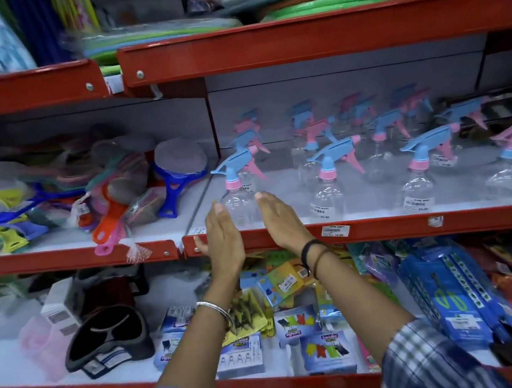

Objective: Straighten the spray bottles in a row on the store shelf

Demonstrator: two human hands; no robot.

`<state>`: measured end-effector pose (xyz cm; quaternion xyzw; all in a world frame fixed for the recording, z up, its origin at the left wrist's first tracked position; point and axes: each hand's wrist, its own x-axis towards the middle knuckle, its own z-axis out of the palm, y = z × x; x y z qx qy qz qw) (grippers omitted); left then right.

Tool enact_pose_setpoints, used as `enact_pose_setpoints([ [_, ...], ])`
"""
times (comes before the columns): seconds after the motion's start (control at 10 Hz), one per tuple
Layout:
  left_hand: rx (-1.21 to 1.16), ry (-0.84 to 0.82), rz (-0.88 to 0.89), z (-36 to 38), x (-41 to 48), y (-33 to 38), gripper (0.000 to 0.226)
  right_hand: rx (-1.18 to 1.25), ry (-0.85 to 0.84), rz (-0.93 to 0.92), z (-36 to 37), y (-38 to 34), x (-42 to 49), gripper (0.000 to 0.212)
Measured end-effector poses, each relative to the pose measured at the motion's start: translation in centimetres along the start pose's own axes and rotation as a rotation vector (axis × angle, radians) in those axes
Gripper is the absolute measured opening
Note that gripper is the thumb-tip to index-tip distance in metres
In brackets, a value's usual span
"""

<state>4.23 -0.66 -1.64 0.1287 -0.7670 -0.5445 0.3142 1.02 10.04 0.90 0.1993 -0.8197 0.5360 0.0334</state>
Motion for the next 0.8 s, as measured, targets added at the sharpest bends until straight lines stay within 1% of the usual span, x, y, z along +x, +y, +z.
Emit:
enact_pose_setpoints([
  [0.1,0.027,-0.022,-0.024,-0.5,0.4,-0.5,0.061,0.06,-0.027,0.045,0.9,-0.6,0.4,0.06],
  [0.2,0.066,-0.033,-0.034,-0.6,0.4,-0.4,0.061,0.041,0.021,0.075,1.4,-0.9,0.1,0.04],
  [0.3,0.049,-0.059,-0.022,-0.8,0.6,-0.2,0.067,0.038,0.089,0.065,1.6,-1.0,-0.4,0.042],
  [0.5,0.122,-0.078,0.012,-0.8,0.8,-0.2,0.07,-0.016,0.092,0.043,1.8,-1.0,-0.9,0.039],
  [0.6,0.131,-0.089,0.011,-0.8,0.7,-0.1,0.071,-0.001,0.087,0.066,1.6,-1.3,-1.2,0.041],
  [0.7,0.115,-0.06,-0.004,-1.0,0.5,-0.2,0.074,0.015,0.111,0.058,1.3,-1.4,-1.9,0.04],
  [0.8,0.073,0.086,0.081,-1.0,-0.7,0.3,0.066,0.028,0.232,-0.07,0.1,-1.5,-3.2,0.037],
])
